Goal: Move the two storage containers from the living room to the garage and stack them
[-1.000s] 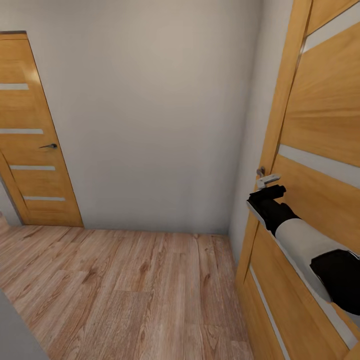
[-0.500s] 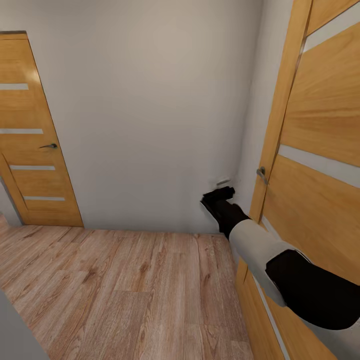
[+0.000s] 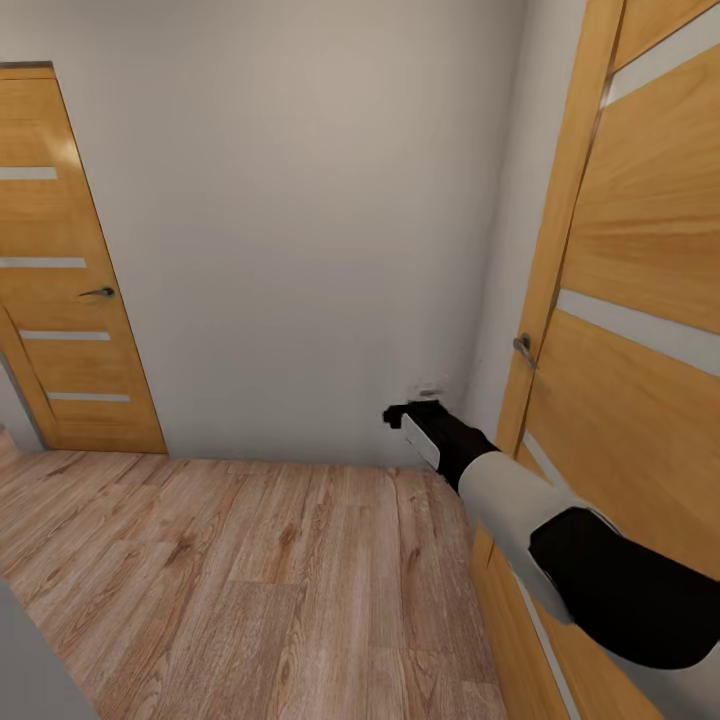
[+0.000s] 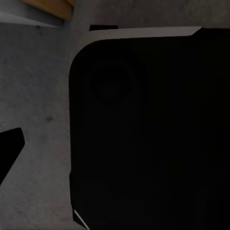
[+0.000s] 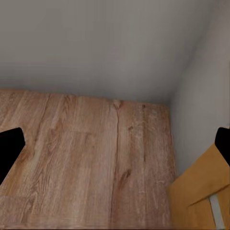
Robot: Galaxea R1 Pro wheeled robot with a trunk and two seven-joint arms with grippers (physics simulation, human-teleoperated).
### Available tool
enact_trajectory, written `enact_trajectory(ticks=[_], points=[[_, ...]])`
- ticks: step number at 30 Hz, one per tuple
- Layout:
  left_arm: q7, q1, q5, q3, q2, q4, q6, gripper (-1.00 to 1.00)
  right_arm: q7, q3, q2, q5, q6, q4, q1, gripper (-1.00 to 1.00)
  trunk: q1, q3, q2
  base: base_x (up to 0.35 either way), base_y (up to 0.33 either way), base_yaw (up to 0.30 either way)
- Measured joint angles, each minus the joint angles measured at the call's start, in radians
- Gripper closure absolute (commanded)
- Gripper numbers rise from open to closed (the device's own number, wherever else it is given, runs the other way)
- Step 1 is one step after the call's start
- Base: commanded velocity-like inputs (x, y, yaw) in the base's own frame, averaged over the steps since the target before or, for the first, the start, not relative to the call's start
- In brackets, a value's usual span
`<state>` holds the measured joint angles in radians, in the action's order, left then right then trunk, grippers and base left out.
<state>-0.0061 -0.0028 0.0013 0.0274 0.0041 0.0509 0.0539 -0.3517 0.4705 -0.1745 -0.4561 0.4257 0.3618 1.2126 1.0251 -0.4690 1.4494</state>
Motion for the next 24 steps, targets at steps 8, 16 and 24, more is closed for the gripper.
enact_trajectory(ticks=[8,16,24], points=[[-0.001,0.000,0.004,0.001,0.000,0.000,0.000,-1.00,0.124,0.006,0.000,0.018,-0.066,-0.052,-0.208,-1.00,0.000,0.000,0.000,0.000,0.000,0.000],[-0.001,0.000,0.004,0.001,0.000,0.000,0.000,-1.00,0.134,0.007,0.000,0.103,-0.088,-0.056,-0.345,-1.00,0.000,0.000,0.000,0.000,0.000,0.000],[-0.001,0.000,0.005,0.001,0.000,0.000,0.000,-1.00,0.134,0.007,0.000,0.123,-0.103,-0.071,-0.412,-1.00,0.000,0.000,0.000,0.000,0.000,0.000]])
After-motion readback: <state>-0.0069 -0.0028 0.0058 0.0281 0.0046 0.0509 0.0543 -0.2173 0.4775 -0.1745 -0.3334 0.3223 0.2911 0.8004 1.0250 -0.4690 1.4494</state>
